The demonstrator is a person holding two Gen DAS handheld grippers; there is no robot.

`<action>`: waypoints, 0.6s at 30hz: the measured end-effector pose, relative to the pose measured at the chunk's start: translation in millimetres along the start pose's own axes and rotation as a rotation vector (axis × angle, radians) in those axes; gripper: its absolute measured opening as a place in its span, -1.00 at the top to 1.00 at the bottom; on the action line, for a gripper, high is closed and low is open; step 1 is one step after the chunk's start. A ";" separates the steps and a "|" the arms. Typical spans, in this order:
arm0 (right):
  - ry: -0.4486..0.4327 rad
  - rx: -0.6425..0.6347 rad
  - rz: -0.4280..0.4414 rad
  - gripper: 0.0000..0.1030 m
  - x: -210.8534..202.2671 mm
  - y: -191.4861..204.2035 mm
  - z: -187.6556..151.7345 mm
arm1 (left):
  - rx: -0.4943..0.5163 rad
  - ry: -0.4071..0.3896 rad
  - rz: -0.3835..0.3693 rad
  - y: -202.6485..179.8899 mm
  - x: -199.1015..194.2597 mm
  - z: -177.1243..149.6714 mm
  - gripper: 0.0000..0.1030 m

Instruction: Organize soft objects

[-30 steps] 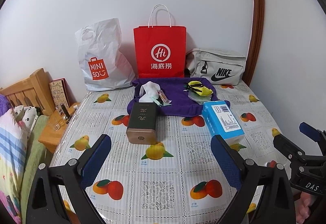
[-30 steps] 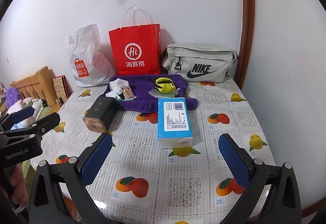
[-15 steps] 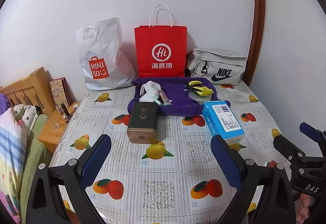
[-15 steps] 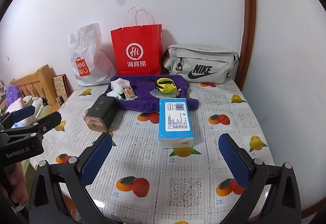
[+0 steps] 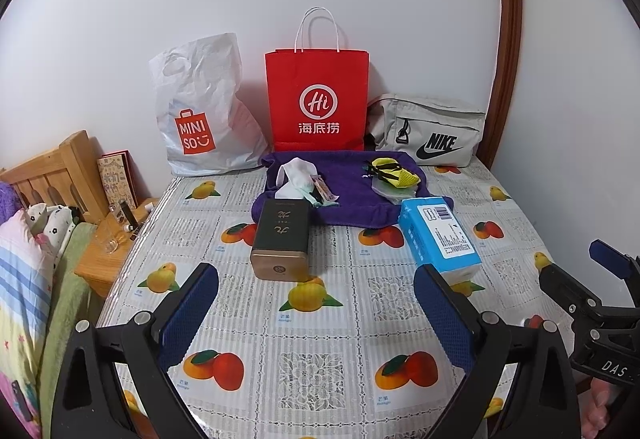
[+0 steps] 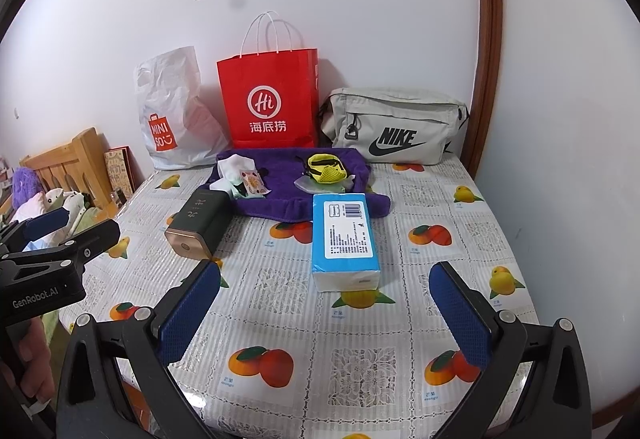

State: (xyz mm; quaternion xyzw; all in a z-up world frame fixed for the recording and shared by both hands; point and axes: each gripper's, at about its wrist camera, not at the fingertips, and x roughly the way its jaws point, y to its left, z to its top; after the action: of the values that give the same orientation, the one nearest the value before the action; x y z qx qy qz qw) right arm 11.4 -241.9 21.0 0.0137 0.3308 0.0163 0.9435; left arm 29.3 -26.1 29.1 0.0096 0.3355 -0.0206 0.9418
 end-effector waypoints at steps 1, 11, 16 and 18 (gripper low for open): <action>0.001 0.001 -0.001 -0.99 -0.2 0.0 0.0 | 0.000 0.000 -0.001 -0.2 0.0 0.0 -0.92; 0.000 -0.001 0.001 -0.99 -0.8 -0.1 1.0 | -0.004 0.001 0.001 0.1 0.8 -0.1 -0.92; 0.001 -0.006 -0.002 -0.99 -0.7 0.5 0.9 | -0.002 0.001 0.003 1.2 1.5 -1.6 -0.92; 0.002 -0.004 -0.002 -0.99 -0.7 0.8 0.7 | -0.002 0.000 0.003 1.6 1.1 -2.1 -0.92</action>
State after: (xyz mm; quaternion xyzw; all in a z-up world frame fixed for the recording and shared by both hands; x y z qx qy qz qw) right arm 11.2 -241.1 22.0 0.0116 0.3318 0.0163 0.9431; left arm 28.9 -24.5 26.8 0.0090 0.3356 -0.0187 0.9418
